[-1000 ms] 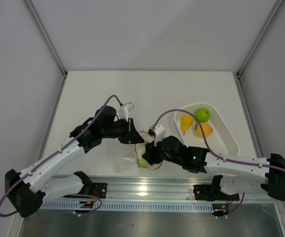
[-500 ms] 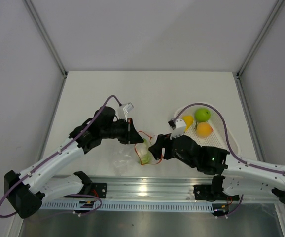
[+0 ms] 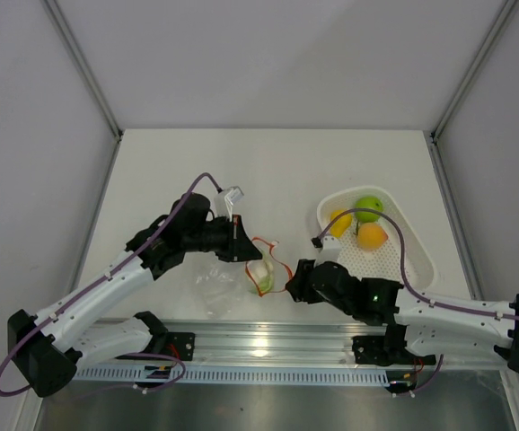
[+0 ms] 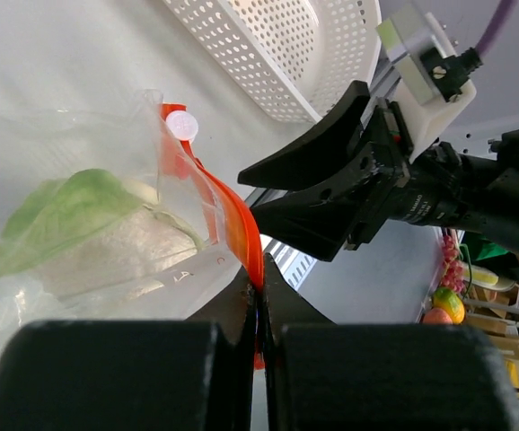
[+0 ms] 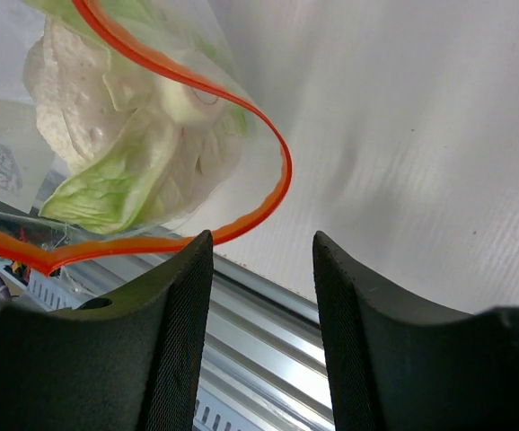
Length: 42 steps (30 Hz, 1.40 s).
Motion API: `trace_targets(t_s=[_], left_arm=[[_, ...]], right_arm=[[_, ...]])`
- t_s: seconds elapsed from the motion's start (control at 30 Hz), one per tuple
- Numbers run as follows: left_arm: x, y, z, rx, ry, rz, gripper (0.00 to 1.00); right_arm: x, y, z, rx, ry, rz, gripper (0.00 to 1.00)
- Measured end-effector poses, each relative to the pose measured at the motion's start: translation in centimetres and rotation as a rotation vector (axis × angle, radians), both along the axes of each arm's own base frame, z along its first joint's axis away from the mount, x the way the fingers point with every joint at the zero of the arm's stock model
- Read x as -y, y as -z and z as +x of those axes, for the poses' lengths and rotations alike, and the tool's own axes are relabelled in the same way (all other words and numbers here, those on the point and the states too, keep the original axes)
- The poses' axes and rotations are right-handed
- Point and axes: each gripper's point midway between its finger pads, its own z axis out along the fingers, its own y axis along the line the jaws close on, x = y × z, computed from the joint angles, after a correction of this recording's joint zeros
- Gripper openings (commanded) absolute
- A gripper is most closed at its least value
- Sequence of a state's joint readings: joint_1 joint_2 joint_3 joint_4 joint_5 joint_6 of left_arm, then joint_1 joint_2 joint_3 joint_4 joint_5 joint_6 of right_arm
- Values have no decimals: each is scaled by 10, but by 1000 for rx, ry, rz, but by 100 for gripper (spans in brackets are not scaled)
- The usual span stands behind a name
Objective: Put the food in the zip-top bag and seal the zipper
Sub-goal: Adjust the zipper food storage bag at the center of the board.
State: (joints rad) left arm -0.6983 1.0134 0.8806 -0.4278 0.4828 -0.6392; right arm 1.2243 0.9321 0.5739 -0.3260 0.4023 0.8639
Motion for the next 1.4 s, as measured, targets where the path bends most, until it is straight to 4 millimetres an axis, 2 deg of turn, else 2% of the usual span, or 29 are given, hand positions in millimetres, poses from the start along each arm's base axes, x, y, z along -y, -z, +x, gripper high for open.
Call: trace_targets(t_s=[0.23,0.4,0.47,0.6,0.67,0.7,0.87,0.93,0.97,1.07,1.17,1.23,1.3,1.37,1.4], left_arm=[[1,-1,-3,-11,9,-8,1],[1,-2,-3,-11,13,-11,1],[1,-3,-4,-9,15,-15,1],[1,-6,-6,-4,20,-23,1],[0,-7,-6,-2,21,-27,1],[0,-7,-7,-1,22,-27,1],[0,-7,-6,-1,19,-25,1],[-2,-5,-5,-4,5,-10,1],[-3,-4,-4,-8,-6,3,1],[-7,-14,2,-5,-40,32,1],[-6,-39,6,43,-52,-4,1],[-7,-50,6,74,-57,-29,1],[-9,-55,5,92,-63,-41,1],[-9,-50,9,91,-73,-36,0],[-9,-43,11,75,-77,-22,1]], right_arm=[[-12,15,5,-19,-2,3,50],[-12,12,16,-18,33,30,49],[-11,13,21,-21,49,44,44],[-10,18,27,-39,61,68,28],[-12,20,29,-43,58,78,13],[-14,21,30,-43,51,79,0],[-22,18,32,-29,8,46,0],[-26,-1,37,3,-4,20,0],[-30,-19,41,32,-10,22,0],[-46,-96,51,144,-33,71,0],[-57,-184,52,268,-55,187,0],[-53,-220,47,320,-63,249,0],[-48,-228,45,335,-64,270,0],[-43,-211,47,321,-54,243,0],[-40,-196,50,304,-46,216,0]])
